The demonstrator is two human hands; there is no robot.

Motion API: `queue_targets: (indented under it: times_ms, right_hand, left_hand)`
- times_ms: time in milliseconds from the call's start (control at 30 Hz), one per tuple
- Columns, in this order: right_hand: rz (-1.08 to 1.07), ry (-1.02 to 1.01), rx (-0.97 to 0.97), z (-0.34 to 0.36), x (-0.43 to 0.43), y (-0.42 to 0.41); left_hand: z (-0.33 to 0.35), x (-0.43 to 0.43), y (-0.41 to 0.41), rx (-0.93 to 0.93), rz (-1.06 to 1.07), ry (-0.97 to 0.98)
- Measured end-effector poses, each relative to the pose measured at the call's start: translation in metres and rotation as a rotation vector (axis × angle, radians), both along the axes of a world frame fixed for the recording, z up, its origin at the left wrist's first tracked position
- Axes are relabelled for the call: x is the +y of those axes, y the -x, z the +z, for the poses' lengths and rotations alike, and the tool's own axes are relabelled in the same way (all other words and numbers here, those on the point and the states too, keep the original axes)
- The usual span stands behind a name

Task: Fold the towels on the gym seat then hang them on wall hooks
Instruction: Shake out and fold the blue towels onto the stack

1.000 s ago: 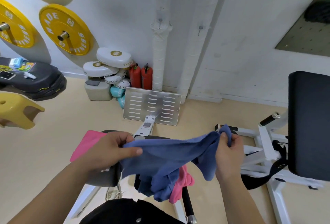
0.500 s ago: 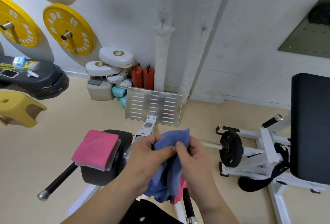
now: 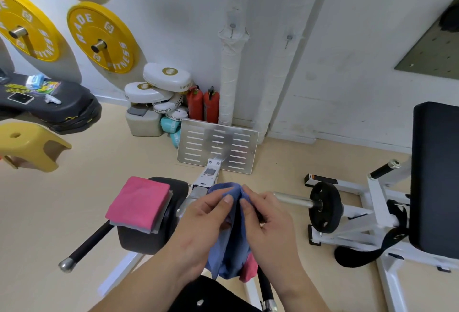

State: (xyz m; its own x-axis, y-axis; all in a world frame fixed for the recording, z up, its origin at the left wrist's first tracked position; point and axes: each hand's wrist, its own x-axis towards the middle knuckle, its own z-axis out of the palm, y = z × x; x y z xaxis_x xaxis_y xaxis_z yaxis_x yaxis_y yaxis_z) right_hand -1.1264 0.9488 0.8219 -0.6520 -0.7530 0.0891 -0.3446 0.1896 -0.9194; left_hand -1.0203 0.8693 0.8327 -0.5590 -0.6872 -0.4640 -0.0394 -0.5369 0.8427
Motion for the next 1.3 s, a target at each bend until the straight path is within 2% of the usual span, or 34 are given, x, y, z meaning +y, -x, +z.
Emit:
queue_targets:
  times_ms: [167,333,500,633,733,867,967,1067,1300]
  right_hand:
    - [-0.064,0.065,-0.021,0.004,-0.001,-0.007]
    - [0.037,0.034,-0.002,0.003,0.002,-0.007]
    - [0.115,-0.019,0.015,0.003,0.004,-0.006]
    - [0.036,-0.035,-0.198,0.008,0.004,-0.002]
    - [0.022,-0.007,-0.317,0.007,0.004,-0.001]
    - [0.061,0.013,-0.176,0.007,0.004,0.000]
    - [0.165,0.050,-0.030,0.022,-0.003,0.009]
    - [0.263,0.071,0.124,0.049,-0.017,0.022]
    - [0.273,0.011,0.114,0.096,-0.050,0.015]
  left_hand:
    - [0.006,0.010,0.000,0.001,0.046,0.081]
    - [-0.002,0.006,-0.004,-0.054,0.045,0.196]
    - [-0.003,0.010,-0.004,-0.152,0.016,0.433]
    - [-0.005,0.009,-0.007,-0.190,-0.065,0.548]
    - [-0.003,0.009,-0.007,-0.179,-0.059,0.552]
    - [0.005,-0.001,-0.011,-0.181,-0.045,0.601]
    - [0.023,-0.010,-0.015,-0.174,-0.049,0.688]
    - [0.043,-0.021,-0.018,-0.134,-0.042,0.695]
    - [0.070,-0.042,-0.030,-0.062,-0.020,0.709]
